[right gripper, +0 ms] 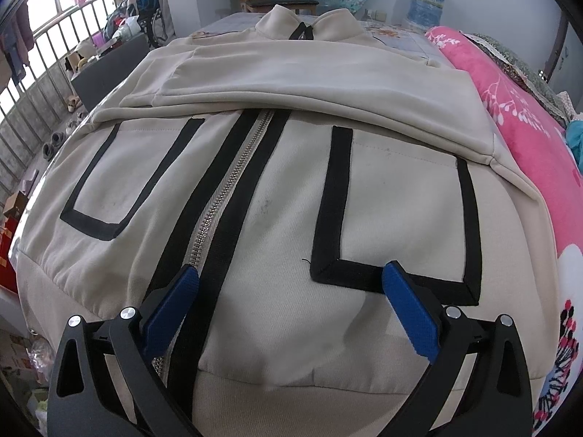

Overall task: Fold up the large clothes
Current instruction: 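Grasp the jacket hem with the left gripper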

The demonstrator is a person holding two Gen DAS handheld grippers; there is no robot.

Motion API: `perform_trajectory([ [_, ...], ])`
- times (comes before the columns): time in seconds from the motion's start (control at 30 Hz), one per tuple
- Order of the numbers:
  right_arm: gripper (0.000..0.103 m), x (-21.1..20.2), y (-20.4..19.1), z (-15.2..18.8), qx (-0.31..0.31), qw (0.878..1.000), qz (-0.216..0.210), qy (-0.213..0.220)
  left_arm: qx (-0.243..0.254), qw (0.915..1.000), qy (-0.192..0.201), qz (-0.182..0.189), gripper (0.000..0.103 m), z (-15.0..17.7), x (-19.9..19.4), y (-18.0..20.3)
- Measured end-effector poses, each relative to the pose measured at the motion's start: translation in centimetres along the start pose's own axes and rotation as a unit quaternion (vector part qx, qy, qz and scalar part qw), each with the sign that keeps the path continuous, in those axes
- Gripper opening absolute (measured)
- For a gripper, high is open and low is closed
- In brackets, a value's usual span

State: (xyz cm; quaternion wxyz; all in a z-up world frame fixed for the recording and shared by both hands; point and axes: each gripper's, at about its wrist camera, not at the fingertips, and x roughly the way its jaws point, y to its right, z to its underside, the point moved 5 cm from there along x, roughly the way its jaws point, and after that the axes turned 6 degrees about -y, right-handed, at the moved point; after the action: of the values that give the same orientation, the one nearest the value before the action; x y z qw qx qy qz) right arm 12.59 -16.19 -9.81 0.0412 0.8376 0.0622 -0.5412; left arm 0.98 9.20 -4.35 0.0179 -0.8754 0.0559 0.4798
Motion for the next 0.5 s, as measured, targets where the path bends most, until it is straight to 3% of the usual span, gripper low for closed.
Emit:
perform_trajectory([
  [0.2, 0.098, 0.0, 0.0, -0.1, 0.000, 1.000, 0.000, -0.006, -0.036, 0.9987, -0.026, 0.025, 0.062, 3.8, -0.2, -1.4],
  [0.27, 0.098, 0.0, 0.0, -0.1, 0.001, 1.000, 0.000, -0.007, -0.061, 0.9954, -0.043, 0.061, 0.058, 5.1, 0.1, -1.7],
  [0.5, 0.098, 0.1, 0.0, -0.2, 0.003, 1.000, 0.002, -0.008, -0.112, 0.9815, -0.075, 0.136, 0.058, 6.5, 3.1, -1.8],
])
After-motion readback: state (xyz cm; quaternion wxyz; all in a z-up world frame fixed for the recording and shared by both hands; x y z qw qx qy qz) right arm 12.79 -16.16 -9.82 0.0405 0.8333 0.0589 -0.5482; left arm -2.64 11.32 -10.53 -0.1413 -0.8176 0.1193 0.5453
